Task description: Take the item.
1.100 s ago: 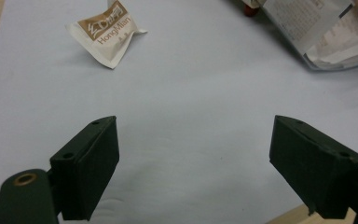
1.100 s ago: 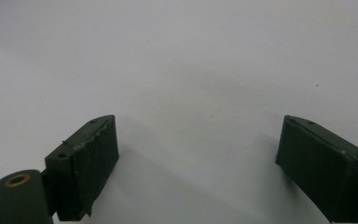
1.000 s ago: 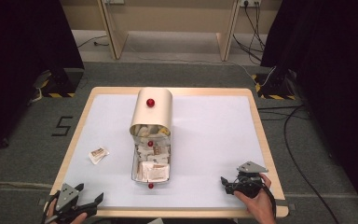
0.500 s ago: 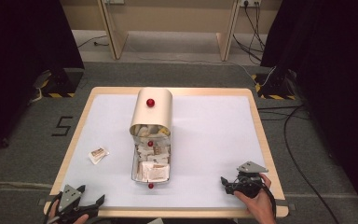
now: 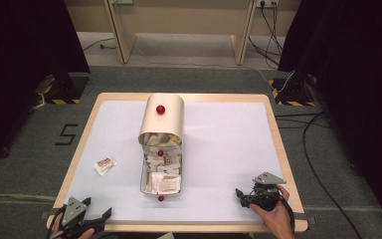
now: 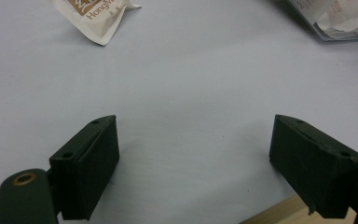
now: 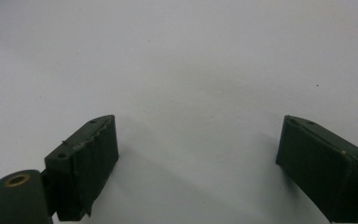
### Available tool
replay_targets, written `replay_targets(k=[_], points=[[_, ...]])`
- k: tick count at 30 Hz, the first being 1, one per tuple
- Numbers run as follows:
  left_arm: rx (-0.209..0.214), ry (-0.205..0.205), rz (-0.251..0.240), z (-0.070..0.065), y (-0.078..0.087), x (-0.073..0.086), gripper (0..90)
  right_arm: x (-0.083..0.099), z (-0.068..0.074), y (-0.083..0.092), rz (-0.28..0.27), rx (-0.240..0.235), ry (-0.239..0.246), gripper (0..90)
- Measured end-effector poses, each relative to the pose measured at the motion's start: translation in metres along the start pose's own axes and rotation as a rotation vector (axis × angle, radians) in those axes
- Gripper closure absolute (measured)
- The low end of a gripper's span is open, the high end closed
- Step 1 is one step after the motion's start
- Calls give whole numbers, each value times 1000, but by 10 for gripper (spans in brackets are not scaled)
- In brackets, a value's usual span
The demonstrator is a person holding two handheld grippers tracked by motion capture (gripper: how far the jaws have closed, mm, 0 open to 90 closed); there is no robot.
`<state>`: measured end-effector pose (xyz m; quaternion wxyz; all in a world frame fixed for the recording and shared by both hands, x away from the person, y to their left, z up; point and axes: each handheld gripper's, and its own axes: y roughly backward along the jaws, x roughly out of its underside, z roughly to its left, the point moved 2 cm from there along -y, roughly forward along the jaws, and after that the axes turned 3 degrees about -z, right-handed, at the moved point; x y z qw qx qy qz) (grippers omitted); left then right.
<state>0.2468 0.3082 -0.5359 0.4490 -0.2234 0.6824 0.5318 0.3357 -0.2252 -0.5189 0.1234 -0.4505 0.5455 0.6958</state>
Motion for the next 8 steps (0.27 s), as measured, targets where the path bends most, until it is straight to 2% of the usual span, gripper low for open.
replay_targets(k=[8], points=[[-4,2,-1,-1,0,0,149,0,0,0,1,0,0,127]])
